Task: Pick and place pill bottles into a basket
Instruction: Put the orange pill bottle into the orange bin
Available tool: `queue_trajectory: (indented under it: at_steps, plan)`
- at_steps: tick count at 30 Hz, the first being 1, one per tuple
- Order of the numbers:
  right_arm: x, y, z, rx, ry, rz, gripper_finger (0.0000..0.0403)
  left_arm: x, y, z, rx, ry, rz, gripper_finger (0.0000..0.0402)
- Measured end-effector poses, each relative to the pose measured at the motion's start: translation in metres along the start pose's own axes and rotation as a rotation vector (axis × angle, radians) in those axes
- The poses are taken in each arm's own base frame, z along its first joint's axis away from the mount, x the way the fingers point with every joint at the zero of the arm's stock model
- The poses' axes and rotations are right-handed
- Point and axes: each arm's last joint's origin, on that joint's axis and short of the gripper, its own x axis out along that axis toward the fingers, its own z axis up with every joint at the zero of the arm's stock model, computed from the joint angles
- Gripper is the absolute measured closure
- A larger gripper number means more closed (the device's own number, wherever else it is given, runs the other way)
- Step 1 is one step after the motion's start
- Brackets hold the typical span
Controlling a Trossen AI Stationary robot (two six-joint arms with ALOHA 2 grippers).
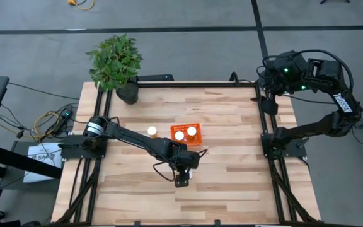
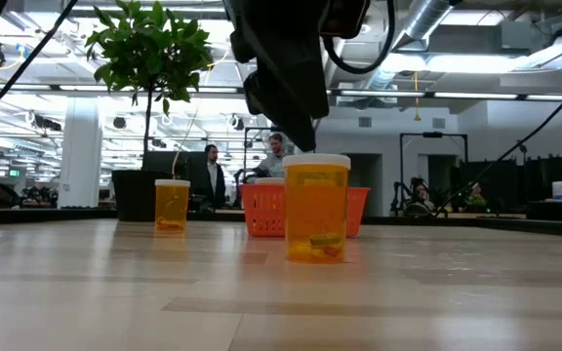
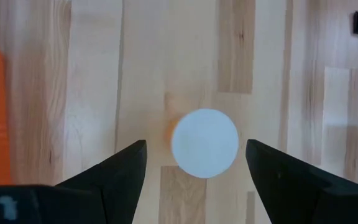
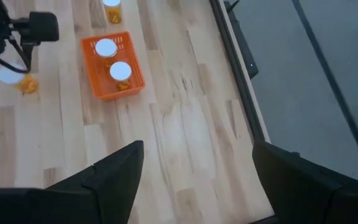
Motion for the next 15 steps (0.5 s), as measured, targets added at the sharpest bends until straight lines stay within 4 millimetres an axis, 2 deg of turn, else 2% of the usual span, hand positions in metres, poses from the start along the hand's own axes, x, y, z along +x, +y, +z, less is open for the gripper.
queue_trajectory:
  at_steps: [5,11,15]
  plan:
    - [0.0,0.0,0.0,0.095,0.0,0.0,0.0107,0.0,-0.001,0.002,-0.001,-0.018,-0.009,0.0138]
    - [0.0,0.0,0.0,0.101,-0.001,0.002,0.0107,-0.001,-0.008,0.008,0.029,-0.09,-0.062,0.0138]
    - [0.0,0.0,0.0,0.102,-0.001,0.002,0.0107,-0.001,-0.01,0.008,0.004,-0.061,-0.146,0.0138]
